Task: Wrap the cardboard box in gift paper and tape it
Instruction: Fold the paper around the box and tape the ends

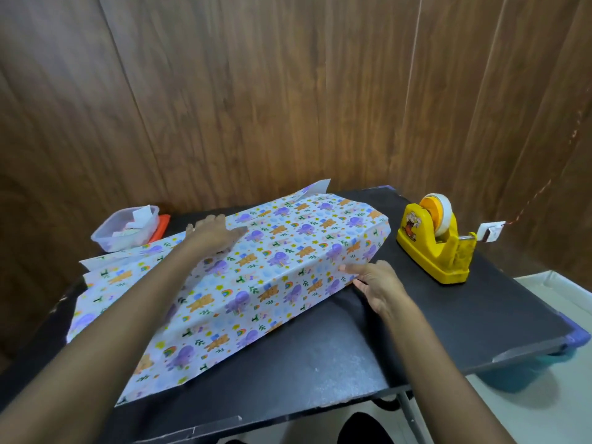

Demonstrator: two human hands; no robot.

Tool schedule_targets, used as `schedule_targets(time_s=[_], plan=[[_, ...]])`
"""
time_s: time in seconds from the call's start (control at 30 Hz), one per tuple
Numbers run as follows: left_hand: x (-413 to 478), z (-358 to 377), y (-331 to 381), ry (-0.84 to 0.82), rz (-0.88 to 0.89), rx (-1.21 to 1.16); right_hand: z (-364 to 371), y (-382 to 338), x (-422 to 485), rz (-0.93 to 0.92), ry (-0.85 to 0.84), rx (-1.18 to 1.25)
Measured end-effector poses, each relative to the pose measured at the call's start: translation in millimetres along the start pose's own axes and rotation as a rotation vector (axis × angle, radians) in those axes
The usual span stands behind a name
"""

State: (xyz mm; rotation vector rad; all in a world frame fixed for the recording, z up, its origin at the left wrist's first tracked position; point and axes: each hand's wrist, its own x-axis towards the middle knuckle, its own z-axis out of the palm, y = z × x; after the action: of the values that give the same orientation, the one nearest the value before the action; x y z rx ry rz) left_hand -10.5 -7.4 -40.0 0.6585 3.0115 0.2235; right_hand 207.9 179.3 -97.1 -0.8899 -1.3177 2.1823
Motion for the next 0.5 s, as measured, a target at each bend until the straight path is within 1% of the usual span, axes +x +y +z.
schedule_targets(time_s=[0.03,0.07,0.13,0.17,0.2,0.23,0.27,0.33,0.37,0.4,0.43,0.5], plan=[[-3,-1,-11,-0.001,-0.034,-0.002,3,4,2,-0.018,0.045,-0.016],[-7,-3,-24,0.008,-0.079,-0.008,6,10,4,-0.041,0.117,-0.090],[-14,-8,-48,0.021,-0.165,-0.037,14,22,-3,-0.123,0.239,-0.315],[-18,-12,-58,0.020,-0.183,-0.048,20,31,-11,-0.184,0.215,-0.395],[-25,-17,-65,0.002,-0.178,-0.069,27,41,-21,-0.232,0.111,-0.439],[-33,-22,-73,-0.022,-0.157,-0.105,38,52,-32,-0.247,-0.032,-0.455],[-38,-26,-78,-0.045,-0.127,-0.131,47,58,-41,-0.255,-0.156,-0.455],[-49,-32,-86,-0.074,-0.083,-0.110,64,56,-41,-0.264,-0.307,-0.363],[-56,-34,-90,-0.080,-0.069,-0.095,71,50,-34,-0.256,-0.336,-0.287],[-59,-34,-92,-0.098,-0.063,-0.118,75,42,-24,-0.234,-0.330,-0.221],[-62,-33,-94,-0.120,-0.063,-0.191,76,36,-14,-0.188,-0.298,-0.181],[-72,-29,-91,-0.196,-0.112,-0.456,70,32,-5,-0.075,-0.246,-0.214]])
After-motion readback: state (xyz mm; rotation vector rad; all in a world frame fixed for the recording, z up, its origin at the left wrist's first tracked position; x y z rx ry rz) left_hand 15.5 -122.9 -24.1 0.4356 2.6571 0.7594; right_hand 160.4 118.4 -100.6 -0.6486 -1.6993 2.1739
